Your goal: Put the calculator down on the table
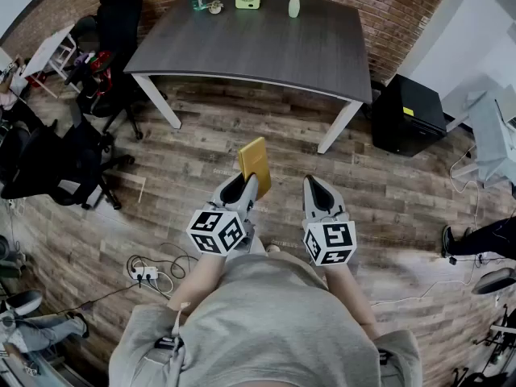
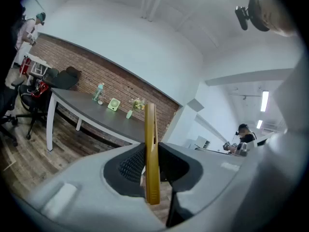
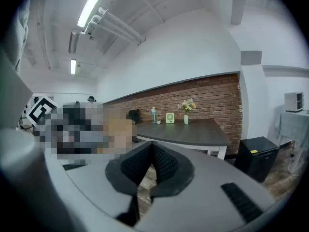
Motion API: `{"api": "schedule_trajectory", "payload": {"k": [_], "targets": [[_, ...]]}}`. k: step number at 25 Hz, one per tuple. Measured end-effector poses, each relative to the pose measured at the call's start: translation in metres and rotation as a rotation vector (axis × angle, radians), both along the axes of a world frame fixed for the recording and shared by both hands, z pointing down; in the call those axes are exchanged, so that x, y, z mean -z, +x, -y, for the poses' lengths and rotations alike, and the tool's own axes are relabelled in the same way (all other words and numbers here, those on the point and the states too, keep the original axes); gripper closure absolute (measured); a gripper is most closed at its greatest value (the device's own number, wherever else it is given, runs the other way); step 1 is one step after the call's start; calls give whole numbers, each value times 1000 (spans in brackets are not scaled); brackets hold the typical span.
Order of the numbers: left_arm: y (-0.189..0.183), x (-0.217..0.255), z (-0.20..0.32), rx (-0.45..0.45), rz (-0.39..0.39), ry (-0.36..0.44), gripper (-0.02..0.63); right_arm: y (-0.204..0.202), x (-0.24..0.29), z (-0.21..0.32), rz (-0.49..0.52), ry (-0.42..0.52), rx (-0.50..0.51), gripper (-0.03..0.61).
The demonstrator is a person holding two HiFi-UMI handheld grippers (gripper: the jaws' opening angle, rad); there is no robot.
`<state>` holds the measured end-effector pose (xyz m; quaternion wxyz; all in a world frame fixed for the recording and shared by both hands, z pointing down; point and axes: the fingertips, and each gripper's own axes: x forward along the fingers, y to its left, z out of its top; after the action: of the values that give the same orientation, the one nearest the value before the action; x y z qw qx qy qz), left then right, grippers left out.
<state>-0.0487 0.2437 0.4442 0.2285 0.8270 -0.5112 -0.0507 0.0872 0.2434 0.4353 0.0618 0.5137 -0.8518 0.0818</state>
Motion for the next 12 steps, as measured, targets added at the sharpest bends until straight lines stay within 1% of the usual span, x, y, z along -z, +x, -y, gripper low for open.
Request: {"api": "schedule_trajectory", "payload": {"k": [4,12], "targets": [[8,2,-21,-7,-5,2,526,5,6,-21,-1,12,5,577],[11,10,-31,-7,-4,23,526,3,13,-33,1,31,18,577]]}}
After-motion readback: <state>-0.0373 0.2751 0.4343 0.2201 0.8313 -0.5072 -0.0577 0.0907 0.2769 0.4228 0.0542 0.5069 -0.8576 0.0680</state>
